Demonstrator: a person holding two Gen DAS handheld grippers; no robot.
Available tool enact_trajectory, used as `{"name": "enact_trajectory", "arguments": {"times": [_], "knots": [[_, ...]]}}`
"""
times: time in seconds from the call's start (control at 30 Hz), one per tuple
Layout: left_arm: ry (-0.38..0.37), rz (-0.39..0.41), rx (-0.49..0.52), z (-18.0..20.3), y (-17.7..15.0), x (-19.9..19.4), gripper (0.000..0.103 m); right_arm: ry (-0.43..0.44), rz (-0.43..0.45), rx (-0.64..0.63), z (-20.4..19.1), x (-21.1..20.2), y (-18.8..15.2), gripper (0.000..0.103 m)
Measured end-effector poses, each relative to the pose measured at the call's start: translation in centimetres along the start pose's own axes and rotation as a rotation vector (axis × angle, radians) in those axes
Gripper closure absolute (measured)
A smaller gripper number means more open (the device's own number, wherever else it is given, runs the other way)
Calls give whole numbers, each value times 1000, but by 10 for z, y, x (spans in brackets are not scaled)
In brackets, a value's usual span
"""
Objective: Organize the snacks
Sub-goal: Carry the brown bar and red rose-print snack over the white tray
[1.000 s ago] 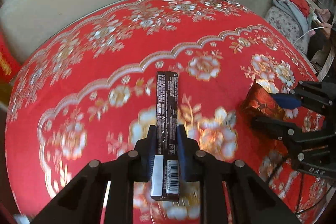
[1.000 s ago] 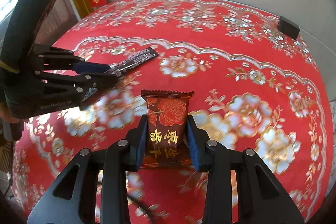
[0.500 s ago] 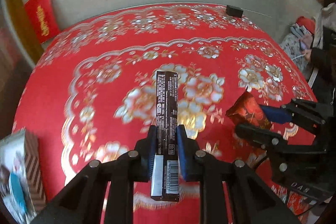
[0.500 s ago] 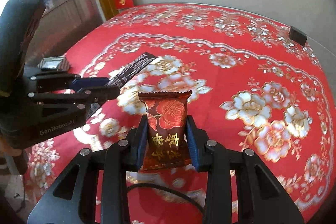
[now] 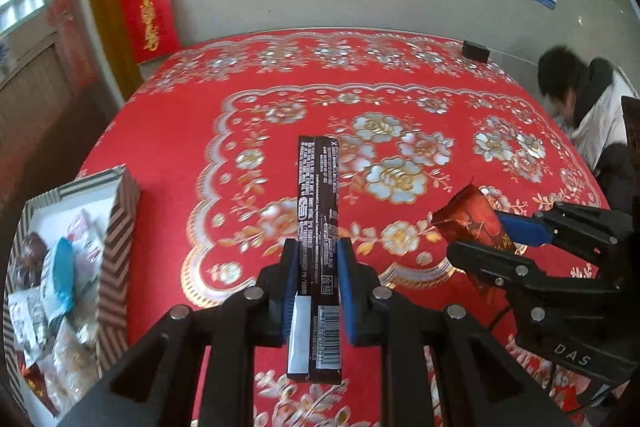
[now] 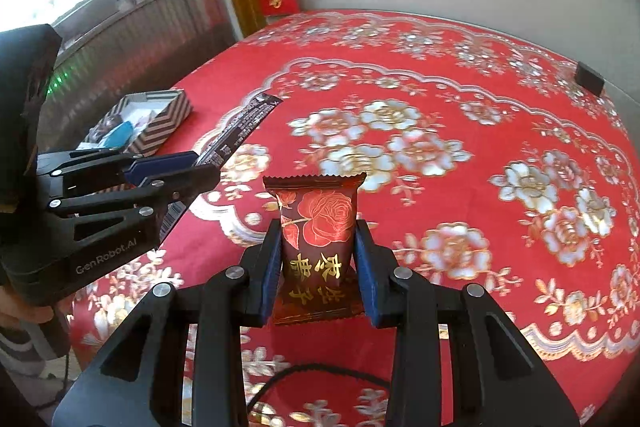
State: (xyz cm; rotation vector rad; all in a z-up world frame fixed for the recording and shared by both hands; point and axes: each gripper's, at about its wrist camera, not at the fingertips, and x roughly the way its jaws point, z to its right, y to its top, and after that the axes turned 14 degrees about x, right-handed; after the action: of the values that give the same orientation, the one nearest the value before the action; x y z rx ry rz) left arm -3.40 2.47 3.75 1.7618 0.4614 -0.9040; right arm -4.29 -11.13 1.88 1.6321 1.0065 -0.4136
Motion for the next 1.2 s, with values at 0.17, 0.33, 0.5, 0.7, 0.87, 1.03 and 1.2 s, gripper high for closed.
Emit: {"name": "enact_trajectory", "arguments": {"times": [0.17,0.33,0.5,0.7,0.87,1.03,1.2], "knots": [[43,18,-30,-14,-14,-13,82,30,-2,-13,-20,2,-4,70],[90,46,-55,-30,-28,-29,82,56,-13,-47,-45,7,-6,70],[113,59,-94,-46,-40,-39,82,85,-18,-73,-67,10,-6,70],[170,74,-138,-67,-56,-53,82,104,-22,-113,-93,13,-6,70],[216,82,-174,-84,-68,-65,82,127,-27,-147,-116,17,-6,70],[262,80,-211,-103,-81,-75,82,155,-32,-189,-143,22,-3,70],[299,80,-247,-121,-94,-85,82,185,-39,-232,-169,26,0,70]]}}
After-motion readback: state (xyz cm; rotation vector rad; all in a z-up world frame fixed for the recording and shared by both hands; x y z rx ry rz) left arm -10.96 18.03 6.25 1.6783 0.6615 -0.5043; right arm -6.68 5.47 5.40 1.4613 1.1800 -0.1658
